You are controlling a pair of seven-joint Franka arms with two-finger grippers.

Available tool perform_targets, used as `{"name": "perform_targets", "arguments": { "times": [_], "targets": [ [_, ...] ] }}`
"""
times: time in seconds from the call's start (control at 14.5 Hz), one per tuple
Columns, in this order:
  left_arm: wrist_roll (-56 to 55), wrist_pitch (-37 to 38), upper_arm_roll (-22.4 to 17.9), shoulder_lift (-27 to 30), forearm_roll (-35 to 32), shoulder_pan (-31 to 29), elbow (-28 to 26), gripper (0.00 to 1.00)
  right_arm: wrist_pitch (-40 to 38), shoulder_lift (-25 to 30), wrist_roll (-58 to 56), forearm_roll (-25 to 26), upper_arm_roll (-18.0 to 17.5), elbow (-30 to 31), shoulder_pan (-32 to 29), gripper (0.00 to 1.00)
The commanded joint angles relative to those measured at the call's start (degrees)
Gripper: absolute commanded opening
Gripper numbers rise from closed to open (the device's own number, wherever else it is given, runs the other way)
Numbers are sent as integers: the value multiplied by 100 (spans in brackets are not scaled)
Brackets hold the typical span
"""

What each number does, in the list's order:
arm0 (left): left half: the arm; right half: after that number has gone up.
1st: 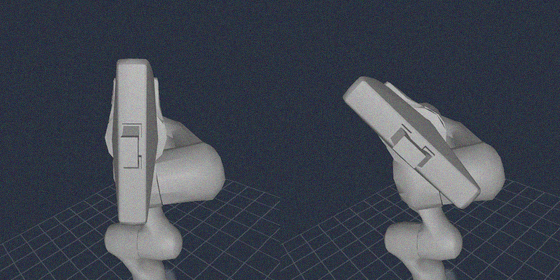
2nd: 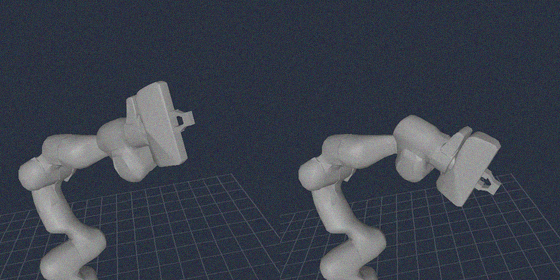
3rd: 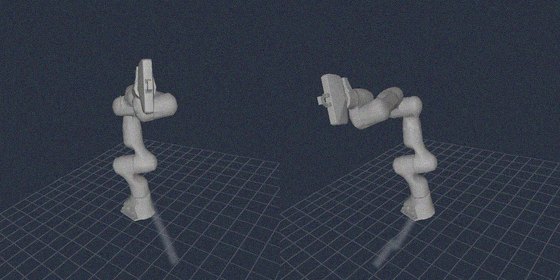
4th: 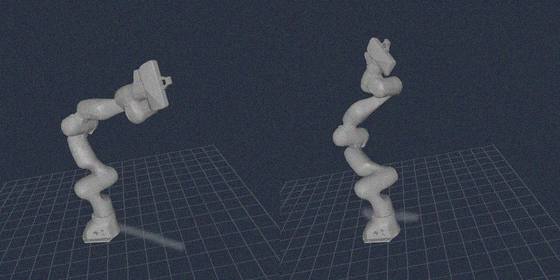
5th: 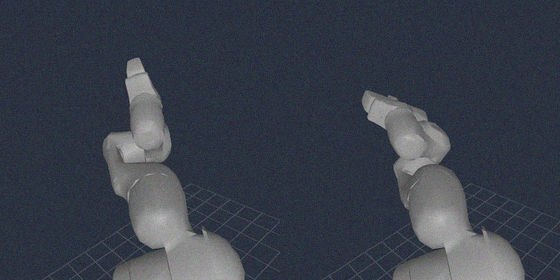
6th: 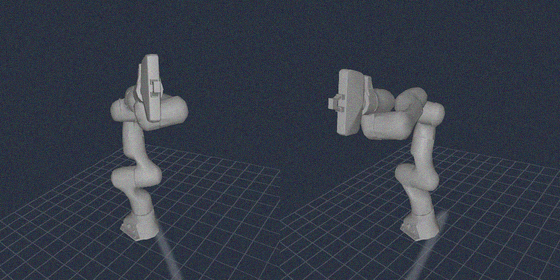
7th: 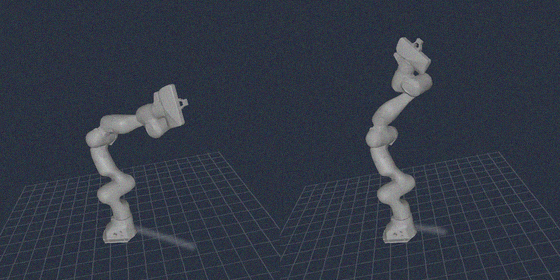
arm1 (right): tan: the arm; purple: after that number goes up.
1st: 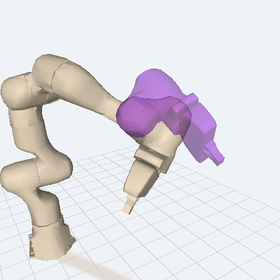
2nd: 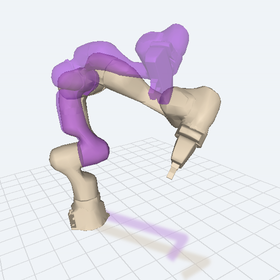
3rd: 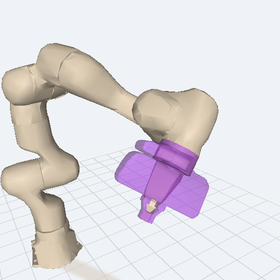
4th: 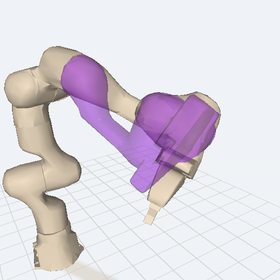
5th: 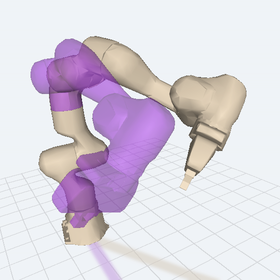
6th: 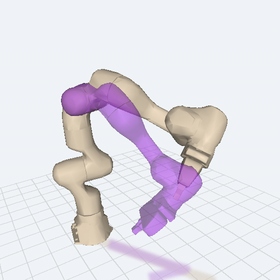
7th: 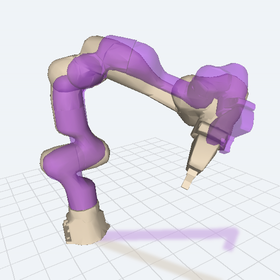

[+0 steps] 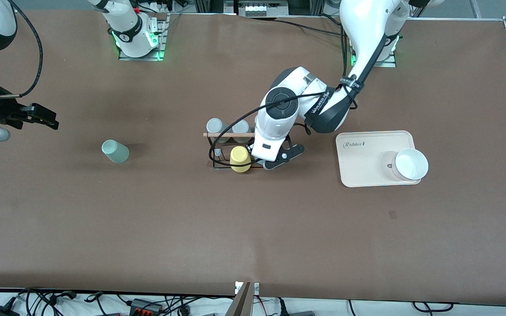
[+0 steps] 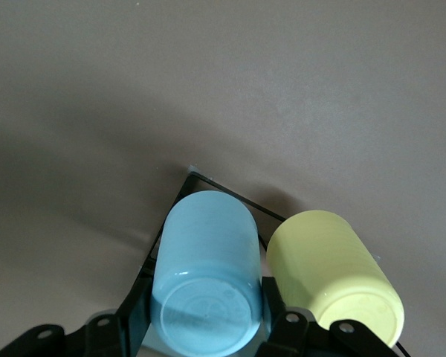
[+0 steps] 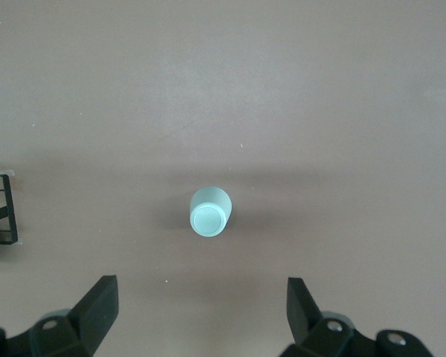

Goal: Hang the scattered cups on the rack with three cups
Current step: 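Carry the light blue cup with the left gripper to the rack, then hang the blue cup on the rack while the right gripper reaches the teal cup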

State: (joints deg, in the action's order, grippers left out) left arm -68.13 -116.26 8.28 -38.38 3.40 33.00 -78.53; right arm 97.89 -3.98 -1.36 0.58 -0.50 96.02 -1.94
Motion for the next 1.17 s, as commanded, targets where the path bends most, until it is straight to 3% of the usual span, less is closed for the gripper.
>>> {"name": "perform_targets", "arguments": {
  "times": [0.0, 0.07, 0.21, 0.34, 0.41, 0.76, 1.03, 1.1],
  "targets": [
    [-68, 25, -54, -108, -32, 66, 163, 36, -33, -85, 13, -49, -29, -83, -52, 100],
    [-69, 25, -46, -125, -67, 75, 154, 37, -24, -155, 13, -58, -29, -83, -44, 100],
    [-69, 25, -46, -134, -93, 136, 154, 48, -50, -305, 4, -75, -29, -101, -17, 100],
    [-60, 33, -46, -108, -102, 127, 163, 69, -24, -305, 13, -84, -29, -101, -26, 100],
    [-60, 33, -54, -90, -94, 127, 163, 73, -15, -339, 13, -84, -29, -92, -17, 100],
    [-25, 130, -125, 164, -102, 66, 172, 73, -85, -822, -92, -84, -29, -101, -43, 100],
    [10, 411, -134, 585, -286, -232, 180, 73, -94, -893, -32, -102, -38, -75, 0, 100],
    [193, 498, -125, 787, -304, -381, 154, 80, -94, -885, -22, -41, -38, -31, 35, 100]
  ]
}}
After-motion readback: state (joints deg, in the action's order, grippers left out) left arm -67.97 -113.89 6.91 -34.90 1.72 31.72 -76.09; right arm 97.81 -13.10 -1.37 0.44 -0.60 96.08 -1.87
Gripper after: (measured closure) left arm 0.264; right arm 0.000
